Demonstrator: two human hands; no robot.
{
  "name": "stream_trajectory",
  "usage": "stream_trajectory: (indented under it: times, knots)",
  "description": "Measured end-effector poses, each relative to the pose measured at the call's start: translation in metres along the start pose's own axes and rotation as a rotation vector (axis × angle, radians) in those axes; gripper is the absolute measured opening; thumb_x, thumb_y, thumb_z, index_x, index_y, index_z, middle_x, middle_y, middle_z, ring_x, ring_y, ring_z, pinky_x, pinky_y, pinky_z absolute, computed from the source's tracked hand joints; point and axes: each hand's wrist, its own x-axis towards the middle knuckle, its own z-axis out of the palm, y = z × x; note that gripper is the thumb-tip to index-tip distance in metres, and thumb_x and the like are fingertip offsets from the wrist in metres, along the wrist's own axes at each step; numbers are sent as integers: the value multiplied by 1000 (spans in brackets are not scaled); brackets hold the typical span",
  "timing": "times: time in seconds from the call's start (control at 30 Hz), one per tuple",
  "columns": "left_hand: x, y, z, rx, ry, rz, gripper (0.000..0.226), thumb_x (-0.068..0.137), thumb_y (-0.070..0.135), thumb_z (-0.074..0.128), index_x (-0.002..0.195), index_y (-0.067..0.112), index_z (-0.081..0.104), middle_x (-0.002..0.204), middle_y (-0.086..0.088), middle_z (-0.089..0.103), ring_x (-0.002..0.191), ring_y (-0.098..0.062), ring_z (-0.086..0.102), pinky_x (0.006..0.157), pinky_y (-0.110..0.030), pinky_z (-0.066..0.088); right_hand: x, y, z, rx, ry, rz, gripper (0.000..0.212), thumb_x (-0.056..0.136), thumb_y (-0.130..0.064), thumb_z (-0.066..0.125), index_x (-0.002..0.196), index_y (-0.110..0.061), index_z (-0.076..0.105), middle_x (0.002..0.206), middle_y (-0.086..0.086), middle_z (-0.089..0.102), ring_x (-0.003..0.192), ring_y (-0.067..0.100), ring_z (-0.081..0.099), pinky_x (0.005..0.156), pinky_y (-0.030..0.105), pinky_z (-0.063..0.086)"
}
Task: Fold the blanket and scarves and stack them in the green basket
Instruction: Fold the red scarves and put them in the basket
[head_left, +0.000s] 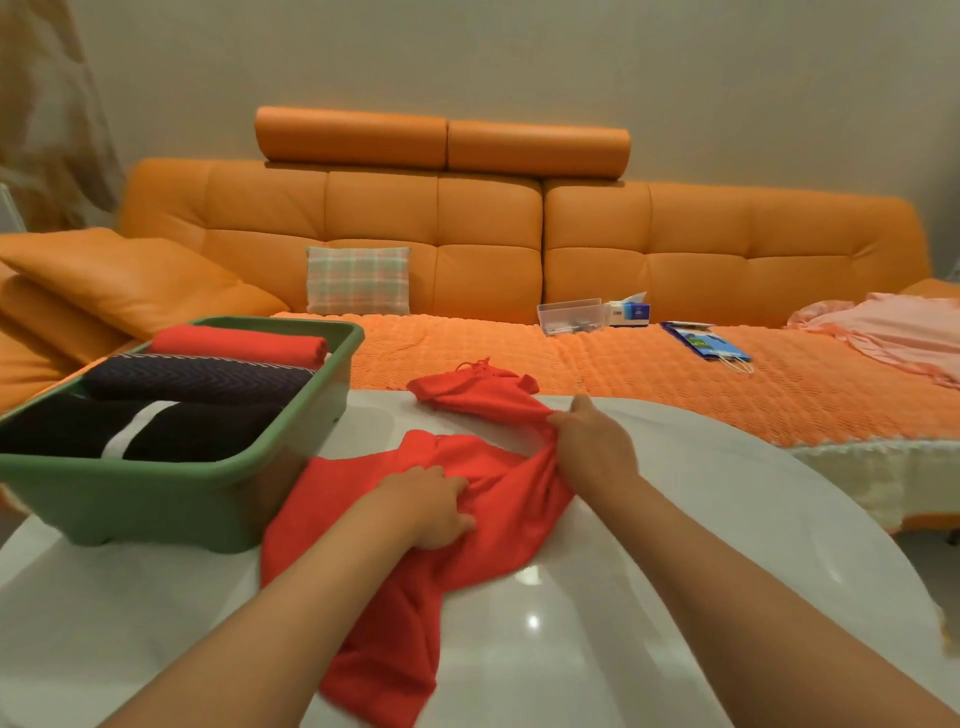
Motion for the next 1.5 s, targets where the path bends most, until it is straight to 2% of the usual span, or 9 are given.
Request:
stream_trajectory:
  times: [0.27, 0.47, 0.6, 0.8, 0.9, 1.03, 1.13, 1.23, 1.5]
  knots:
    - [16, 31, -14, 92, -28, 43, 49, 95, 48, 41, 142, 37, 48, 150, -9, 42, 137, -32, 39, 110, -43, 34, -43, 32, -57, -560, -660, 269, 52, 87, -47, 45, 130, -22, 57, 129, 2, 61, 117, 27, 60, 97, 41, 47]
    - [28, 52, -3, 5, 184, 249, 41, 91, 45, 54, 128, 28, 60, 137, -8, 50, 129, -29, 44, 106, -40, 39, -39, 33, -49, -342, -197, 104, 46, 89, -43, 48, 130, -22, 53, 135, 10, 48, 124, 31, 44, 99, 47, 36]
    - [31, 49, 7, -26, 32, 249, 77, 82, 55, 63, 149, 32, 32, 153, -2, 32, 139, -29, 31, 113, -46, 31, -30, 52, -16, -175, -507, -58, 61, 95, -23, 48, 148, -49, 33, 165, 6, 7, 146, 32, 23, 112, 52, 33]
    - [35, 40, 2, 44, -122, 183, 98, 81, 65, 63, 156, 36, 9, 166, 1, 1, 151, -27, 6, 121, -52, 14, -15, 87, -9, -478, -209, 176, 37, 101, -11, 38, 128, -16, 62, 132, 7, 54, 124, 29, 47, 91, 42, 48]
    - [50, 45, 8, 33, -143, 137, 91, 85, 67, 52, 156, 40, 1, 165, 1, -11, 152, -28, -5, 120, -57, 4, -17, 106, -17, -604, -308, 450, 40, 100, -18, 35, 129, -21, 63, 132, 7, 57, 121, 28, 49, 94, 40, 43]
    - [71, 65, 17, -41, -111, 147, 78, 94, 64, 37, 156, 38, -3, 164, -3, -15, 151, -29, -13, 118, -59, -5, -25, 98, -19, -829, -281, 295, 43, 100, -22, 33, 137, -15, 55, 141, 20, 47, 128, 39, 43, 104, 52, 33]
    - [75, 77, 10, -186, -83, 229, 68, 99, 46, 40, 157, 31, 7, 165, -7, -3, 152, -24, -2, 121, -51, 1, -29, 74, -13, -450, -34, -82, 40, 94, -27, 40, 131, -23, 57, 129, 9, 57, 118, 33, 52, 96, 45, 39]
    - [68, 71, -5, -503, 50, 301, 62, 89, 12, 43, 150, 20, 36, 156, -7, 36, 142, -19, 34, 117, -31, 25, -48, 47, 1, 85, -359, -120, 54, 98, -47, 41, 149, -32, 36, 149, 4, 47, 136, 27, 45, 107, 46, 38]
    - [40, 20, -3, -248, 267, 42, 33, 94, 21, 44, 126, 17, 53, 132, -10, 53, 122, -29, 50, 102, -40, 41, -44, 85, -8, -113, -665, 81, 63, 98, -47, 35, 156, -46, 9, 167, 0, 1, 153, 22, 4, 115, 67, 12]
